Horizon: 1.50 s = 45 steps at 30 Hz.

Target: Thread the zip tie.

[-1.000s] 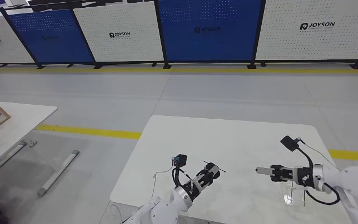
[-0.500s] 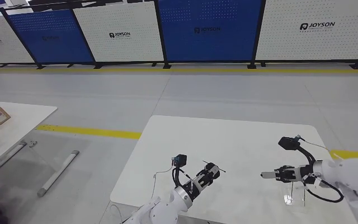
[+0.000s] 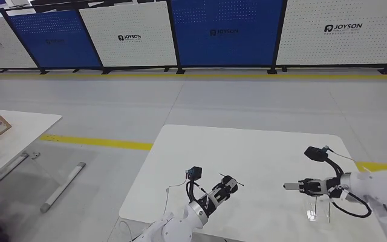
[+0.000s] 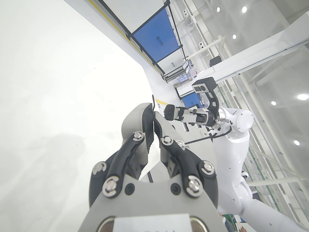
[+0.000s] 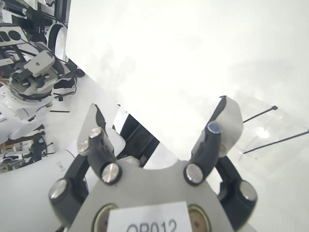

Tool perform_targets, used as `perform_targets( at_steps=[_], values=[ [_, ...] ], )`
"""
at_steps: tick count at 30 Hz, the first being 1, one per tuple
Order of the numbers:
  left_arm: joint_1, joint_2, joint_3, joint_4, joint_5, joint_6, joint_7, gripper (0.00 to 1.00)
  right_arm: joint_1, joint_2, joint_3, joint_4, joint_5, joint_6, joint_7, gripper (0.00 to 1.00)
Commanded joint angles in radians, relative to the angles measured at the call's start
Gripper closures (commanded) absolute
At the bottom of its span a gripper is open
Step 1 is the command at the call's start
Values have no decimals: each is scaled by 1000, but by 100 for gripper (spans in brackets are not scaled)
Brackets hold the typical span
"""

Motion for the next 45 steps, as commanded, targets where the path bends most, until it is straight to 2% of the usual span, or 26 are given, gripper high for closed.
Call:
perform_targets(
  at_steps=[1,7,19,22,25,30,32,43,45],
  values=[
    [0,0,0,0,0,0,0,100,-16,7,26,-13,-11,7,9,0],
    [0,0,0,0,0,0,0,100,-103,30,129,-63,-25,68,5,0],
    [0,0,0,0,0,0,0,100,-103,30,129,-63,-25,68,5,0],
    [0,0,0,0,0,0,0,100,-117,32,121,-69,-66,88,-23,0],
    [0,0,0,0,0,0,0,100,-111,37,104,-90,-151,135,15,0],
    [0,0,0,0,0,0,0,100,-83,42,37,-83,-201,179,15,0],
    [0,0,0,0,0,0,0,100,-71,47,-1,-68,-196,163,15,0],
    [0,0,0,0,0,0,0,100,-71,47,-1,-68,-196,163,15,0],
    [0,0,0,0,0,0,0,100,-80,48,2,-60,-205,166,-12,0]
  ],
)
